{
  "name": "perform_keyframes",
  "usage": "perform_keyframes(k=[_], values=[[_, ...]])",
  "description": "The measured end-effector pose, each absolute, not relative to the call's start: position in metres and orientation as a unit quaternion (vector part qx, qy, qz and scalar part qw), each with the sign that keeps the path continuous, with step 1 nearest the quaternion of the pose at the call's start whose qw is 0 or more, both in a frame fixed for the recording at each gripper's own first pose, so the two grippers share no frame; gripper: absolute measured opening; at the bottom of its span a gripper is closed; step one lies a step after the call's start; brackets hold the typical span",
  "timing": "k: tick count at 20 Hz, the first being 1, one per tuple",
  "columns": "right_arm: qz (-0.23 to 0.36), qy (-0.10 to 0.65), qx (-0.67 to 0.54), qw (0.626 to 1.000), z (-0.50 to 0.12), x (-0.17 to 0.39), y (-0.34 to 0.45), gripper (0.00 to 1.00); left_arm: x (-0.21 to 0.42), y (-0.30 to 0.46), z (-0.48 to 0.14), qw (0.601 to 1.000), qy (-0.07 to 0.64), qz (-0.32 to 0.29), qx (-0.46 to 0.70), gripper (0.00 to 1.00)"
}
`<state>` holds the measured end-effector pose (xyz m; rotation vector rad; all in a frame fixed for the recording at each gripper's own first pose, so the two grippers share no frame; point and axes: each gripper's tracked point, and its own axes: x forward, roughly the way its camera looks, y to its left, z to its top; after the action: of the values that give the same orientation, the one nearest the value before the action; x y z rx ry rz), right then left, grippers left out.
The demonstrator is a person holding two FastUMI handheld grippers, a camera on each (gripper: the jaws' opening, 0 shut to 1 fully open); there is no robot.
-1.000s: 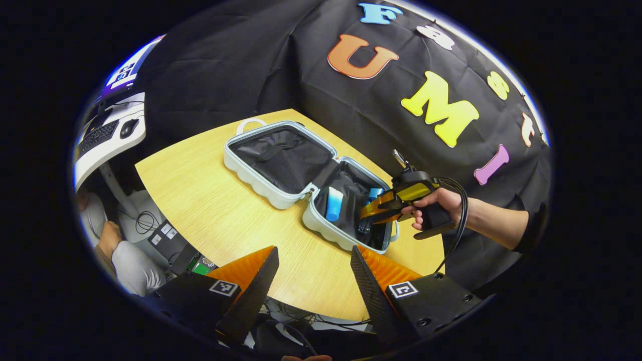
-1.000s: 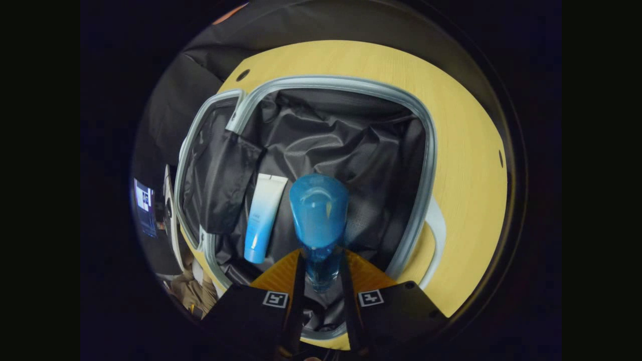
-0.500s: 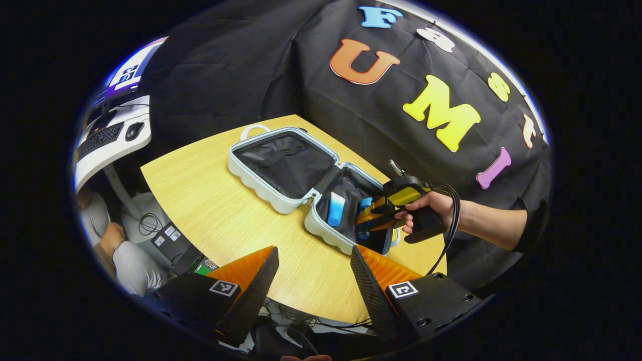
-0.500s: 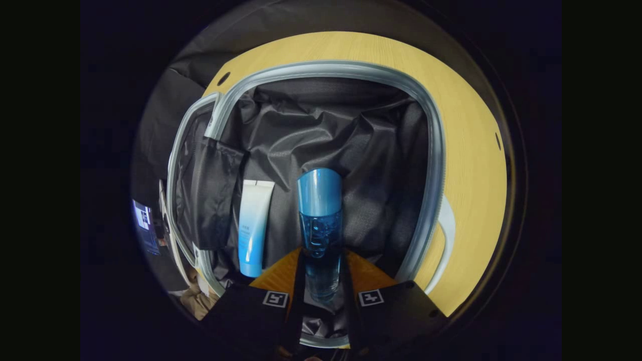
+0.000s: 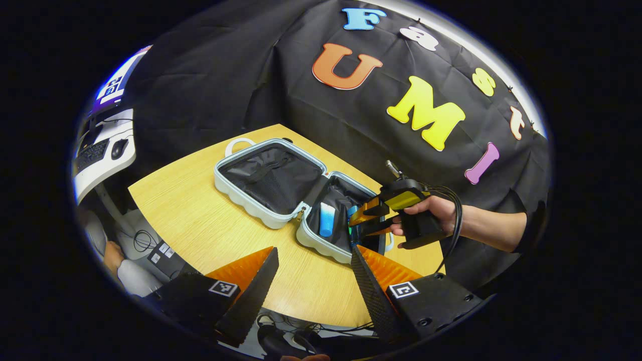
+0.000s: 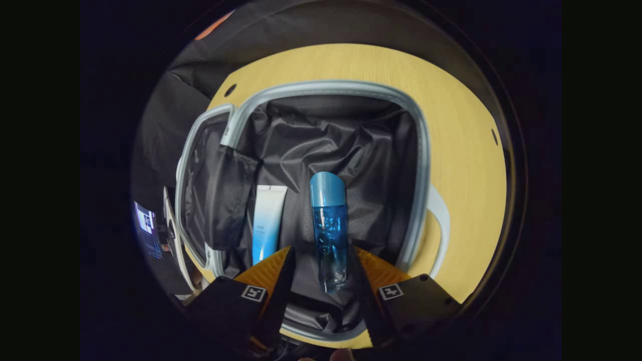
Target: First open the suitcase, pack the skin care products into it, and then close the suitcase.
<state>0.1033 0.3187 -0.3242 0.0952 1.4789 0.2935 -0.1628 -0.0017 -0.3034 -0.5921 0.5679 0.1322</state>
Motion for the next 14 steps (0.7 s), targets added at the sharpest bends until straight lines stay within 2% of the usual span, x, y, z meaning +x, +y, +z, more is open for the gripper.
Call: perform_keyframes(k=[1, 3, 4, 6, 7, 8, 9, 10, 14], values=[[0.134, 0.664, 0.059, 0.733, -0.314, 0.102, 0.316, 0.67, -0.157, 0.008, -0.309, 0.914, 0.280, 0.059, -0.289, 0.94], [0.134, 0.650, 0.094, 0.742, -0.292, 0.097, 0.305, 0.66, -0.141, 0.030, -0.316, 0.913, 0.280, 0.044, -0.292, 0.94], [0.137, 0.642, 0.113, 0.746, -0.279, 0.092, 0.300, 0.70, -0.130, 0.044, -0.321, 0.914, 0.279, 0.039, -0.291, 0.94], [0.153, 0.624, 0.139, 0.754, -0.253, 0.077, 0.282, 0.70, -0.107, 0.076, -0.336, 0.917, 0.283, 0.032, -0.280, 0.94], [0.166, 0.615, 0.146, 0.757, -0.241, 0.068, 0.274, 0.65, -0.096, 0.095, -0.344, 0.918, 0.286, 0.030, -0.273, 0.94], [0.182, 0.602, 0.150, 0.762, -0.230, 0.061, 0.264, 0.70, -0.084, 0.115, -0.353, 0.918, 0.291, 0.028, -0.268, 0.94], [0.194, 0.591, 0.144, 0.769, -0.221, 0.055, 0.252, 0.65, -0.073, 0.132, -0.359, 0.916, 0.297, 0.022, -0.270, 0.94], [0.206, 0.577, 0.137, 0.778, -0.211, 0.049, 0.239, 0.70, -0.061, 0.153, -0.363, 0.913, 0.300, 0.019, -0.276, 0.94], [0.223, 0.526, 0.117, 0.812, -0.172, 0.038, 0.202, 0.70, -0.001, 0.245, -0.372, 0.919, 0.292, 0.032, -0.265, 0.94]])
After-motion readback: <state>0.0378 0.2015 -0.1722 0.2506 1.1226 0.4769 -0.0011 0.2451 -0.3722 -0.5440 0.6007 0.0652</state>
